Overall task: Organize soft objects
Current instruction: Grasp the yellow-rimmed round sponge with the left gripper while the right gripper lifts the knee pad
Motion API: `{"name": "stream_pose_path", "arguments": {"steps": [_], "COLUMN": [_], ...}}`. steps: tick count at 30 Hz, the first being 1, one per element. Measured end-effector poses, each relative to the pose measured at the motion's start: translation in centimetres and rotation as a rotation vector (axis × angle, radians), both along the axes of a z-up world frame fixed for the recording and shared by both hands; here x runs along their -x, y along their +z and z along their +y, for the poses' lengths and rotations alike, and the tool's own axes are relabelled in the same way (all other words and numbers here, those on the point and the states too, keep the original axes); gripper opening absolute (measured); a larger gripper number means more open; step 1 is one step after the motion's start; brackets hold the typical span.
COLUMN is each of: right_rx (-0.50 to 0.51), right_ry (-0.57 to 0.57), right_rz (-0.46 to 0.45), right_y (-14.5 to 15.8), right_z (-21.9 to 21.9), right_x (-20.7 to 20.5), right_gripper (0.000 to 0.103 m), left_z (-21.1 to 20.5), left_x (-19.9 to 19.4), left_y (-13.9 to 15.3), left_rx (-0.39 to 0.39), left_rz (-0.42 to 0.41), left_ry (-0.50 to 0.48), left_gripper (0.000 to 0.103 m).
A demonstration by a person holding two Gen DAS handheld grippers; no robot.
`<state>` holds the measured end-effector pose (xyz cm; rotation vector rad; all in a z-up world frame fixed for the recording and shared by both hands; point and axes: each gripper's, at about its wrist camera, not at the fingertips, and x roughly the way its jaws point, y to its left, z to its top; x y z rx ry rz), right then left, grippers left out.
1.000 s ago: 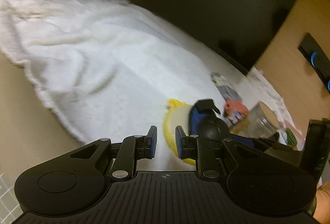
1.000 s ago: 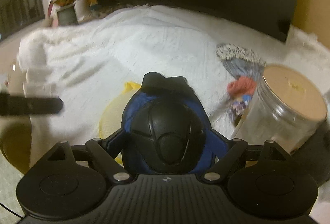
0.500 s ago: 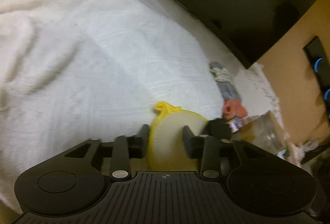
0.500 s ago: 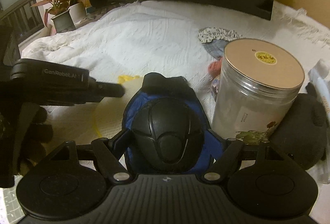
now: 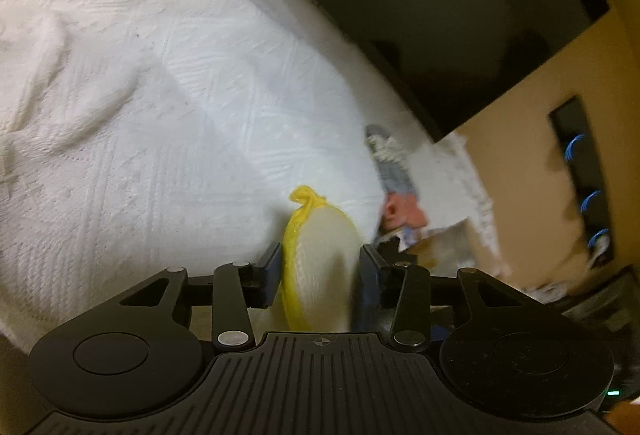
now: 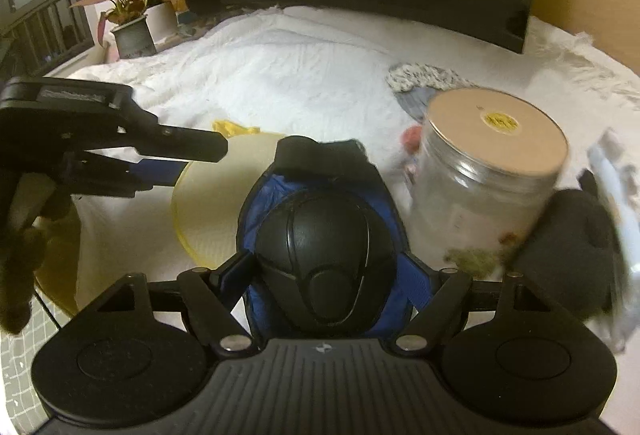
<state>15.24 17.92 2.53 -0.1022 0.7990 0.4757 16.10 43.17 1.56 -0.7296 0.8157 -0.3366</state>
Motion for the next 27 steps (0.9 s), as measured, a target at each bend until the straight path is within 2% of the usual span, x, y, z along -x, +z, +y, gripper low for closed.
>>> {"name": "stream_pose_path", "arguments": {"steps": [4,7,11,13,15,17,22,27], "right_rx": [0.005,-0.015,-0.017,-0.016,-0.019,-0.022,-0.039,-0.084], "right_ry": [-0.007,-0.017,-0.019,-0.017,-0.014,-0.008,0.044,0.056], "right_rz": [0.022,0.025,0.027,0.026,0.028,0.022,-0.027,-0.085], "right_y": [-0.7,-0.9,-1.3,-1.2,-0.9,-0.4,2.3,6.9], "right_z": [-0.1,-0.2,0.0,0.0,-0.1,-0.2,0.4,-0.3], "right_x": [0.0,-0.6,-0.9,-0.8,-0.8,-0.8,-0.5,-1.0], "right_gripper": [0.078,0.078,0.078,0.078,0.078,0.078,0.077,0.077], "left_z": [-2.1,-2.4,-2.6,-2.1,-1.5,-1.4,-1.0,-1.4], "left_x": [-0.7,-1.1,-1.5,-1.2,-0.5,0.3,2.4,2.6], "left_y": [-2.0,-2.8,-2.9,-2.8,-2.3,-1.2,3.4,10.9], "left_rx": [-0.051,-0.018,0.019,0.073,0.127,0.133,-0.02,-0.229], "left_rz": [-0.004,-0.04,-0.014,0.036,0.035,0.022,-0.057,-0.19], "left_ry": [-0.004,0.04,0.03,0.012,0.003,-0.011,0.056,0.125], "left_gripper": [0.044,0.044,0.042,0.031,0.02,0.018,0.017,0.017]}}
